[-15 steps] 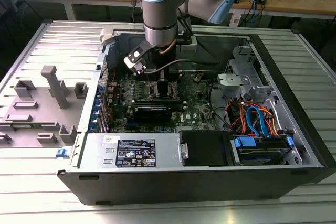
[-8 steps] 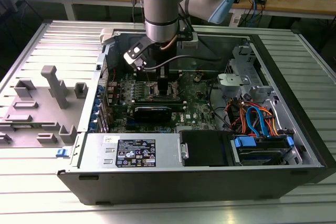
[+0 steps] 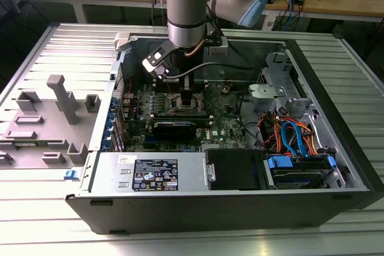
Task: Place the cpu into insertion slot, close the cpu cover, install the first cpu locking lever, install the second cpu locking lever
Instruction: 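Place the cpu into insertion slot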
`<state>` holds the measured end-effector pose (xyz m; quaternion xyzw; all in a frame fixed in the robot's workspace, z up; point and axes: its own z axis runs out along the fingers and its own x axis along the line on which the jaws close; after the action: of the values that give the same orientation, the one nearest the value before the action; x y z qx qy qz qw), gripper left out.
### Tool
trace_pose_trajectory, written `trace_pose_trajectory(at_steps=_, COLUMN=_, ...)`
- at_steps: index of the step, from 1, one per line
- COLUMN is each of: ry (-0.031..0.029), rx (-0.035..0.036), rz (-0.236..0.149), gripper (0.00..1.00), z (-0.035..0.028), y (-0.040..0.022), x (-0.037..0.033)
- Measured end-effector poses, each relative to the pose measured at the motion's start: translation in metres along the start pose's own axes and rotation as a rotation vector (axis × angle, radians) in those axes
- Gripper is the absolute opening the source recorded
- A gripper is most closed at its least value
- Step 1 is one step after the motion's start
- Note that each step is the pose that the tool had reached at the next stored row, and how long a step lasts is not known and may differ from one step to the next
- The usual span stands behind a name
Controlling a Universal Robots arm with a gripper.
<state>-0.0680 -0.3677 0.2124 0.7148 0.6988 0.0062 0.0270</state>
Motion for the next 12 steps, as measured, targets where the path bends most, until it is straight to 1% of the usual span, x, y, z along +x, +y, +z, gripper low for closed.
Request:
trace_pose_trajectory(at_steps=1, ry=0.0, rx=0.0, rz=0.0, gripper=0.42, z=0.0, y=0.0, x=0.0)
trace_pose_trajectory(at_steps=6, ry=0.0, rx=0.0, rz=0.0, gripper=0.11, z=0.0, y=0.0001, x=0.0)
trace_pose_trajectory(at_steps=11, ry=0.0, rx=0.0005, rz=0.0, gripper=0.11, z=0.0, y=0.0004, x=0.0)
trace_pose_trajectory(at_steps=12, ry=0.0004, rx=0.0043, rz=0.0, gripper=0.11, z=0.0002, y=0.0008, x=0.0001)
